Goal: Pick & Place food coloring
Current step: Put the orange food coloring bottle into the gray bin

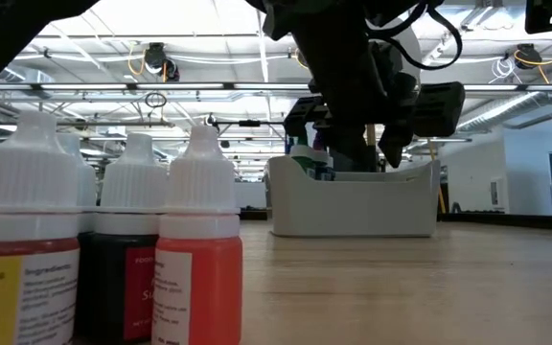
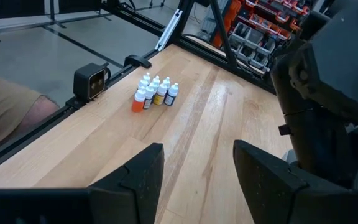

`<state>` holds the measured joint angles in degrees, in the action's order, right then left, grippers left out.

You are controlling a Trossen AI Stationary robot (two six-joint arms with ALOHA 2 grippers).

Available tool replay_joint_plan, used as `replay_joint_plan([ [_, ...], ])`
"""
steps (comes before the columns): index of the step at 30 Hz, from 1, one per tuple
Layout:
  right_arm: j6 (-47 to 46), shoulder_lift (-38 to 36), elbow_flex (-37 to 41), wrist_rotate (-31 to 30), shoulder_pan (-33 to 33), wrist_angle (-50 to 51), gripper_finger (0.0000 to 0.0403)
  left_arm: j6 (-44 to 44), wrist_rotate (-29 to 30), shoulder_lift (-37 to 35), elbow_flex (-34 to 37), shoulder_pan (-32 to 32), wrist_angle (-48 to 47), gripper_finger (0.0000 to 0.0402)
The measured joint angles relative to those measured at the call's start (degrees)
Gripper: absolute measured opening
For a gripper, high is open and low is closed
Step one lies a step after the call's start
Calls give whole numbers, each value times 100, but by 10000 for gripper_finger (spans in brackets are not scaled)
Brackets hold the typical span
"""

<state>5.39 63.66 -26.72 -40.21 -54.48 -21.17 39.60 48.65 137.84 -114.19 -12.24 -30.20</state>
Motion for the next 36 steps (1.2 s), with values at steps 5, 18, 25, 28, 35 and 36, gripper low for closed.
replay_joint_plan([
  [5,0,0,0,0,0,0,183,-840,39,-156,-192,-132,33,161],
  [18,-7,-2,0,668,-2,1,183,-644,945,-2393,-611,-1723,-3677,43],
  [25,135,5,0,1332,17,-53,183,2037,1193,-3031,1367,-2869,-4546,8],
  [28,178,169,0,1377,98,-421,183,2375,1541,-3103,2365,-3139,-3752,5],
  [35,383,1494,-567,2207,630,-1539,183,2640,1723,-3108,3845,-3142,-2880,5],
  [36,366,1763,-812,2234,680,-1493,183,2733,1739,-3111,3939,-3112,-2872,6],
])
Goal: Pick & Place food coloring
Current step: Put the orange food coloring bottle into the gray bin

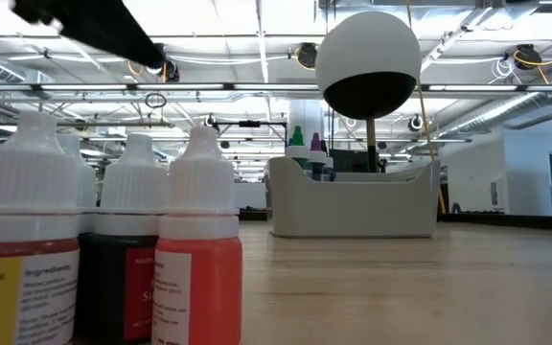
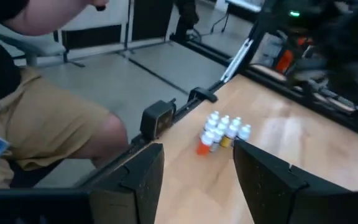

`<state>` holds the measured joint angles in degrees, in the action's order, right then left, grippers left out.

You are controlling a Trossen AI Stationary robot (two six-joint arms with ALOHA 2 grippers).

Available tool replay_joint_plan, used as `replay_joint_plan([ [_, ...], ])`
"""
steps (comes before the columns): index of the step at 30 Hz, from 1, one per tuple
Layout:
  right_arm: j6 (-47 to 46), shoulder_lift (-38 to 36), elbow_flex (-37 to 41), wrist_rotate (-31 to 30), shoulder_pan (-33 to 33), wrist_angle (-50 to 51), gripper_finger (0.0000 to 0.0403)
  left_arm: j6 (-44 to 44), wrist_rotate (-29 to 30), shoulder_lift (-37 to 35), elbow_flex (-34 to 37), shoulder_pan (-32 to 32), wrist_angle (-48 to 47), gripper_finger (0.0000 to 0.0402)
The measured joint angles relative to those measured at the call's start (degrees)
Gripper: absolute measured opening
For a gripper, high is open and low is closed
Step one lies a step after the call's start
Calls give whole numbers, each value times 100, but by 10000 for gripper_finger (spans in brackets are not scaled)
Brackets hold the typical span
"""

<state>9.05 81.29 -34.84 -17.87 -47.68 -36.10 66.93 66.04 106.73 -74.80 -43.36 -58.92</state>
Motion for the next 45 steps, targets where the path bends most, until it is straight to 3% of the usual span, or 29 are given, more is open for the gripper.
replay_joint_plan([
  [8,-215,2205,-2477,15,357,1228,183,576,159,-8,356,176,75,9],
  [12,-633,2911,-3099,17,636,1133,183,427,130,-8,358,167,75,9],
  [18,-1376,3509,-3218,428,996,312,183,401,31,-8,358,167,51,10],
  [23,-1688,3979,-3218,604,1163,-465,183,118,-600,-8,360,220,-19,10],
  [45,-1955,4433,-3303,271,1215,-243,183,513,-617,-8,360,333,-96,10],
])
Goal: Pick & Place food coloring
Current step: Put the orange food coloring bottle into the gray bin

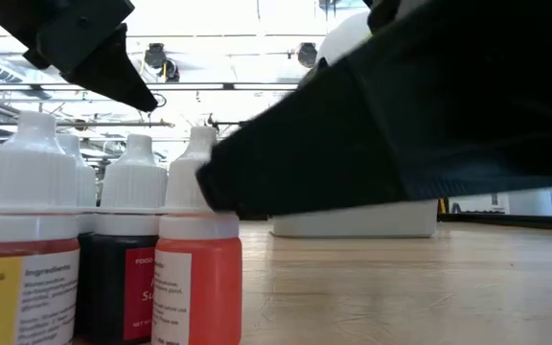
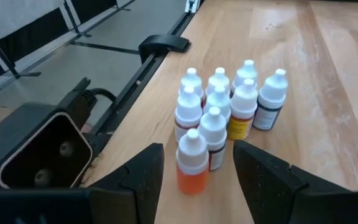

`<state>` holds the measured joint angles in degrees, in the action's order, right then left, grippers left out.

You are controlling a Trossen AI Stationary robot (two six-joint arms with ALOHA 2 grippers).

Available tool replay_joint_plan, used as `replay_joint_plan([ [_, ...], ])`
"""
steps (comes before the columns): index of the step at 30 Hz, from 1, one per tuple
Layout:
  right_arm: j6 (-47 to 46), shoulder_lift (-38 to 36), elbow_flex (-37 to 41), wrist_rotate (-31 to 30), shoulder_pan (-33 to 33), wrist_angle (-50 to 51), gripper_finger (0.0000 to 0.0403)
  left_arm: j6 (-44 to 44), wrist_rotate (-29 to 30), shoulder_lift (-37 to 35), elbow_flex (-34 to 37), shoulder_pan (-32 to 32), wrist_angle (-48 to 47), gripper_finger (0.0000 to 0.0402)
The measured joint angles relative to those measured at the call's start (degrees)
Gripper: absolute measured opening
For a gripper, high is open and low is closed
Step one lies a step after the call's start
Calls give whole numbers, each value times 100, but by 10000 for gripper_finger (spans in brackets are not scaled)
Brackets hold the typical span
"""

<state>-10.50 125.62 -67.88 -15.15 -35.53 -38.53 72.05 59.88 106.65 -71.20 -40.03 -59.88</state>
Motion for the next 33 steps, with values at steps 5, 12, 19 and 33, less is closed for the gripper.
replay_joint_plan([
  [5,2,0,0,-1,2,-49,183,50,-4,0,0,0,2,10],
  [12,55,0,0,6,2,-65,183,50,-5,0,0,0,4,10],
  [19,90,0,0,17,4,-67,183,48,-4,0,0,0,7,10],
  [33,114,0,0,41,22,-157,183,47,15,0,0,0,9,10],
])
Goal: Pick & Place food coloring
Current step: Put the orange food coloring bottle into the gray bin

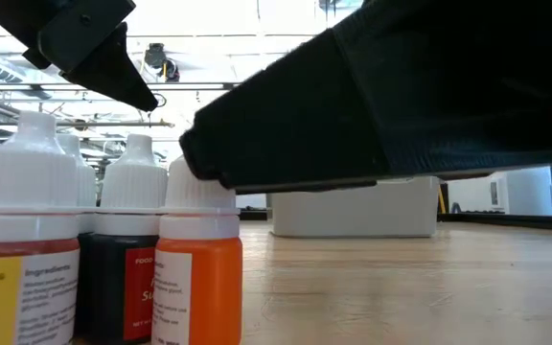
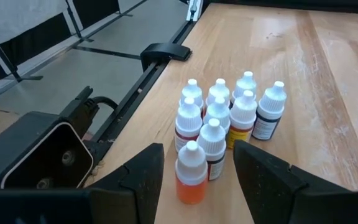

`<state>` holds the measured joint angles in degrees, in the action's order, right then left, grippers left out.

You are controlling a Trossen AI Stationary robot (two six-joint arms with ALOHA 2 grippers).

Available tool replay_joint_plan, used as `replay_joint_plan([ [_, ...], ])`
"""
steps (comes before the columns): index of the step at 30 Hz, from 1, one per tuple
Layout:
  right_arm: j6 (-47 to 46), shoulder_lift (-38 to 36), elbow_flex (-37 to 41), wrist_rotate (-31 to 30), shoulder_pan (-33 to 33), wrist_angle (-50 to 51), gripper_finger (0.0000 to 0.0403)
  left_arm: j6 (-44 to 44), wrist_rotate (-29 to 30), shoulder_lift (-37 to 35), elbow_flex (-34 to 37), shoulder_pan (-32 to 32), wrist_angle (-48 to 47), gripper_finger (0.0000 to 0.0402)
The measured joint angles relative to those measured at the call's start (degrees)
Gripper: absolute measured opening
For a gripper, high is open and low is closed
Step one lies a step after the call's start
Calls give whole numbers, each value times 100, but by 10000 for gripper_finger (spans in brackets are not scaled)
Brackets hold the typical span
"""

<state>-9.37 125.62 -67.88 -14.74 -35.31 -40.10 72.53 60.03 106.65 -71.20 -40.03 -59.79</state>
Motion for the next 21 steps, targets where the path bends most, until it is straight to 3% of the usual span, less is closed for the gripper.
replay_joint_plan([
  [7,110,185,2,9,10,-279,178,0,2,0,0,4,2,10],
  [21,109,245,2,-2,37,-379,111,59,-7,2,0,4,7,10],
])
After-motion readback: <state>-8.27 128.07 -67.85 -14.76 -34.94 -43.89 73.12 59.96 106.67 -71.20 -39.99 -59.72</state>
